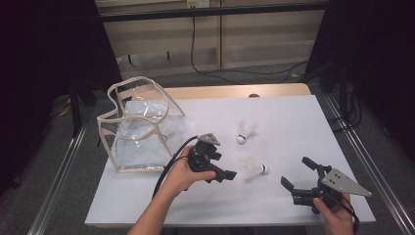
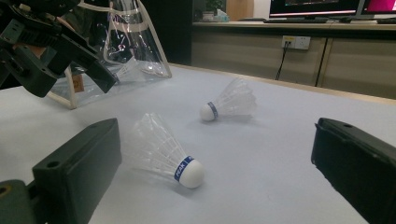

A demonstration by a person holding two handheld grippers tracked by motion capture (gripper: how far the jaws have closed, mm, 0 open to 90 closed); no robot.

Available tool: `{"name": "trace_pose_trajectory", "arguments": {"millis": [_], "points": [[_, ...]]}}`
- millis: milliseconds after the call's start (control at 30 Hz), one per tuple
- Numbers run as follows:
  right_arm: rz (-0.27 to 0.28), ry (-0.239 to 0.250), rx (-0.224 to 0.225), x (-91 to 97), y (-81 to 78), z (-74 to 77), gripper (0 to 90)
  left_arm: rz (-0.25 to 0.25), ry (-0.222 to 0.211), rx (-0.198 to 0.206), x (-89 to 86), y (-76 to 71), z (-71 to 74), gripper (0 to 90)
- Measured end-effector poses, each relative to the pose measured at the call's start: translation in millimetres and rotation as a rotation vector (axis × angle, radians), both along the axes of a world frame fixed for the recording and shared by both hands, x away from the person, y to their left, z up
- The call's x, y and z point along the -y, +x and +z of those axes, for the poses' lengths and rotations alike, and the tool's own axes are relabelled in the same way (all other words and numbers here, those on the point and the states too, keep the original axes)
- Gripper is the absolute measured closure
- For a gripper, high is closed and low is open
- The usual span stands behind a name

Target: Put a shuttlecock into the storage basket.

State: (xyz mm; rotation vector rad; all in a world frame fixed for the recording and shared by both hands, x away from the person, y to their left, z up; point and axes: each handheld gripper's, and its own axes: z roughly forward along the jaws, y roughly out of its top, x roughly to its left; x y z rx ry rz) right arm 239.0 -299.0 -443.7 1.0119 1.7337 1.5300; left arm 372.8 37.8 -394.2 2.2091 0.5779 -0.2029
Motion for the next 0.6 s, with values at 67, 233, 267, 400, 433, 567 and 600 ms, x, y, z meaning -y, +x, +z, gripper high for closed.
{"name": "trace_pose_trajectory", "arguments": {"millis": [67, 233, 267, 400, 433, 567, 600], "points": [[0.001, -0.001, 0.000, -0.1, 0.0, 0.0, 1.5, 0.000, -0.008, -0.006, 0.9, -0.1, -1.7, 6.1], [0.001, 0.000, 0.000, -0.4, 0.0, 0.0, 1.5, 0.000, -0.011, -0.006, 4.2, -1.1, -4.8, 6.2], [0.001, 0.000, 0.000, -0.4, 0.0, 0.1, 1.5, -0.001, -0.012, -0.003, 5.0, -1.2, -5.6, 6.2], [0.001, 0.000, 0.000, -0.1, -0.1, 0.1, 1.4, -0.006, -0.013, -0.003, 8.2, -2.2, -7.8, 6.3], [0.000, -0.002, 0.000, 0.0, -0.1, 0.1, 1.5, -0.007, -0.012, 0.001, 9.0, -2.4, -8.6, 6.3], [0.001, -0.001, 0.001, 0.0, -0.2, 0.1, 1.5, -0.010, -0.018, -0.004, 11.3, -2.7, -11.1, 6.3], [0.000, -0.001, 0.000, 0.0, -0.4, 0.3, 1.4, -0.010, -0.020, -0.005, 11.8, -2.5, -11.6, 6.3]]}}
